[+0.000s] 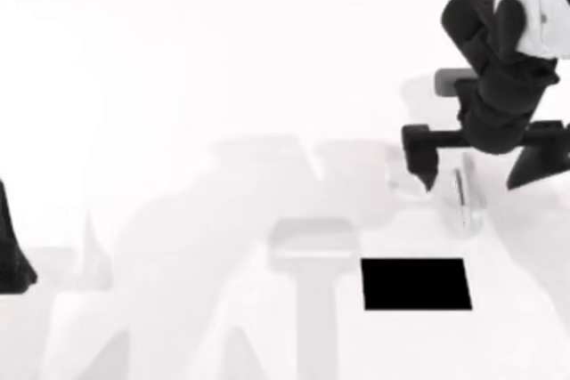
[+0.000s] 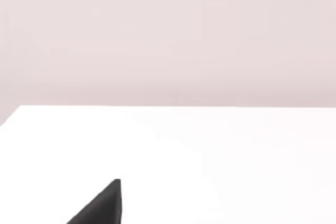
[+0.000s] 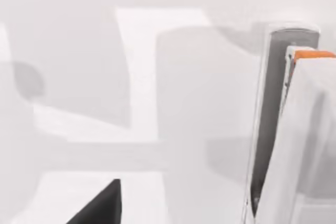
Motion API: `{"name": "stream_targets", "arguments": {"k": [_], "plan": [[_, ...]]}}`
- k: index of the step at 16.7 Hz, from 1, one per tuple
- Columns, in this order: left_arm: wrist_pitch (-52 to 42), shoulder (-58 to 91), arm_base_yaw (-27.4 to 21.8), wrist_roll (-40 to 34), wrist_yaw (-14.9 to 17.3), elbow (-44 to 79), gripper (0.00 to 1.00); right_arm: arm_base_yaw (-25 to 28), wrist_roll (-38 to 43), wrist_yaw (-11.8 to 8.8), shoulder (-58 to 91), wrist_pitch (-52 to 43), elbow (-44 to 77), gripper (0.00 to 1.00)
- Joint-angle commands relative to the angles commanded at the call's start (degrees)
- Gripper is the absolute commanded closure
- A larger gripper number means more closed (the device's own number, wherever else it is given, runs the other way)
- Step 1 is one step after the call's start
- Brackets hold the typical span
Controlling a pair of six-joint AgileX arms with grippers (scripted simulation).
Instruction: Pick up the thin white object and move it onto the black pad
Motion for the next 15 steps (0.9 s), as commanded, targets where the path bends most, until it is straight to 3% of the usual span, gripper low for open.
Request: {"name": "stream_targets", "arguments": {"k": [6,15], "plan": [[0.00,0.00,0.00,0.00,0.00,0.00,0.00,0.10,0.11,0.01,1.14,3.30,-2.57,0.00],[0.00,0.00,0.00,0.00,0.00,0.00,0.00,0.10,0.11,0.01,1.14,3.30,-2.57,0.68]]}}
